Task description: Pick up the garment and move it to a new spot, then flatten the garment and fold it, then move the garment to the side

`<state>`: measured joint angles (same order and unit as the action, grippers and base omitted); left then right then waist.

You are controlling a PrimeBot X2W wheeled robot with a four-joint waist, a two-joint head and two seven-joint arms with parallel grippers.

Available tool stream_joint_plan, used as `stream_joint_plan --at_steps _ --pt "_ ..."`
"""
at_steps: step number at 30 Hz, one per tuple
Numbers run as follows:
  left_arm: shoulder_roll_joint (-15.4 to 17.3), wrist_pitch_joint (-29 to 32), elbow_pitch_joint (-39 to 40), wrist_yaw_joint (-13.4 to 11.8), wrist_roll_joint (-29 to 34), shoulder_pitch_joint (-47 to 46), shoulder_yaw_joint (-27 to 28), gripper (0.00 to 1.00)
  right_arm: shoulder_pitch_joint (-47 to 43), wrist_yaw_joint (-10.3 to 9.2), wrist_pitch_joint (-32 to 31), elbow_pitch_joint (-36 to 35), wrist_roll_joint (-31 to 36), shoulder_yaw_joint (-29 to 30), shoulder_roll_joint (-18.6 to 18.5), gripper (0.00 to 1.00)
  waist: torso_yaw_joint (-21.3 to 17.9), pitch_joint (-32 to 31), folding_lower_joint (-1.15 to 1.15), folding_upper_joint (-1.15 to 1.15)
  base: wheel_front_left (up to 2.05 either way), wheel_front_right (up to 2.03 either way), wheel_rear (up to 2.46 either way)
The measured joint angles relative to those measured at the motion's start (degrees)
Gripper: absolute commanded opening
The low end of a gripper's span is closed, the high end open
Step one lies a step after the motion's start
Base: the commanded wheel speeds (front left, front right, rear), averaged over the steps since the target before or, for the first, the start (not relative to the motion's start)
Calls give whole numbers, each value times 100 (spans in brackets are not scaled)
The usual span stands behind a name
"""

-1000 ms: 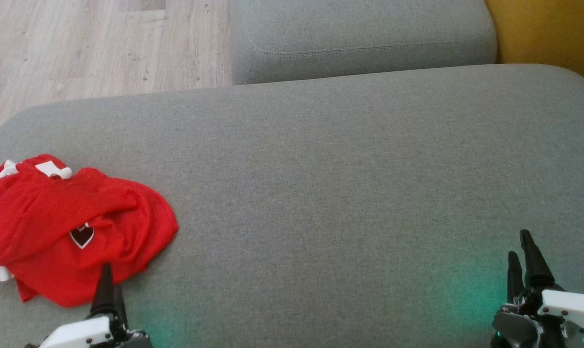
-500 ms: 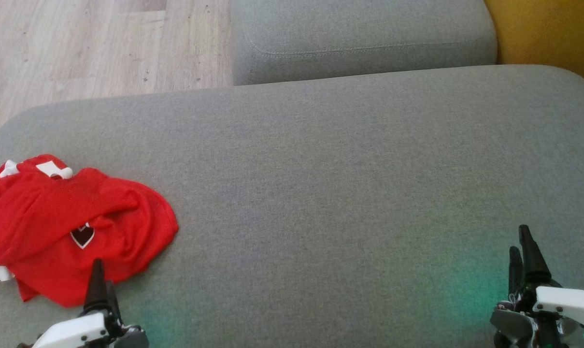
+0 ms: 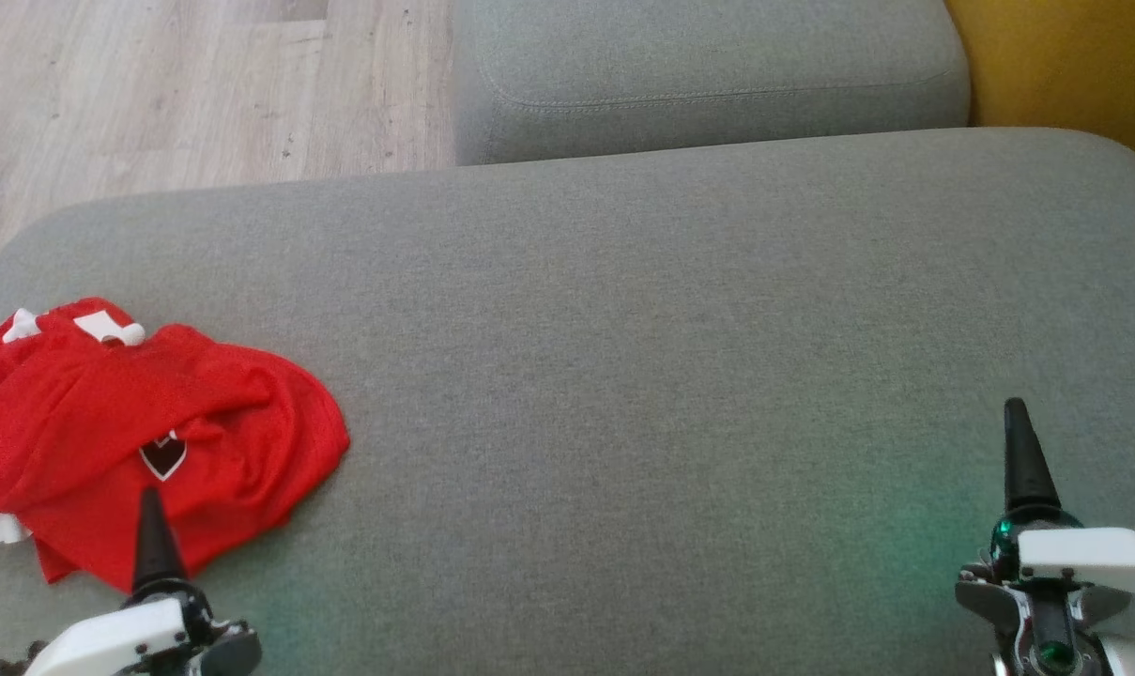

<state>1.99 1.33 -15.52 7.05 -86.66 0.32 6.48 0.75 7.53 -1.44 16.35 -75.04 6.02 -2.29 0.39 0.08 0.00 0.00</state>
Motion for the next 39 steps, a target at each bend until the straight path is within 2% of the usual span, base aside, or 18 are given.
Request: stream_joint_plan --at_steps 3,20,27,30,39 --pt "0 -57 58 0 144 -2 99 100 21 0 54 -109 397 -30 -1 100 5 2 0 0 0 0 0" --pt "0 -348 675 -13 1839 -8 85 100 210 0 321 -554 2542 -385 -2 100 -6 25 0 0 0 0 0" --pt "0 -452 900 -129 2627 -3 -166 100 211 0 460 -636 3273 -519 -4 100 -24 41 0 0 0 0 0" --pt "2 -535 937 -159 3239 10 -347 100 211 0 524 -628 3729 -666 -5 100 -25 47 0 0 0 0 0" --pt "8 -664 1090 -300 4170 19 -670 100 211 0 658 -654 4569 -719 -5 100 -31 60 0 0 0 0 0"
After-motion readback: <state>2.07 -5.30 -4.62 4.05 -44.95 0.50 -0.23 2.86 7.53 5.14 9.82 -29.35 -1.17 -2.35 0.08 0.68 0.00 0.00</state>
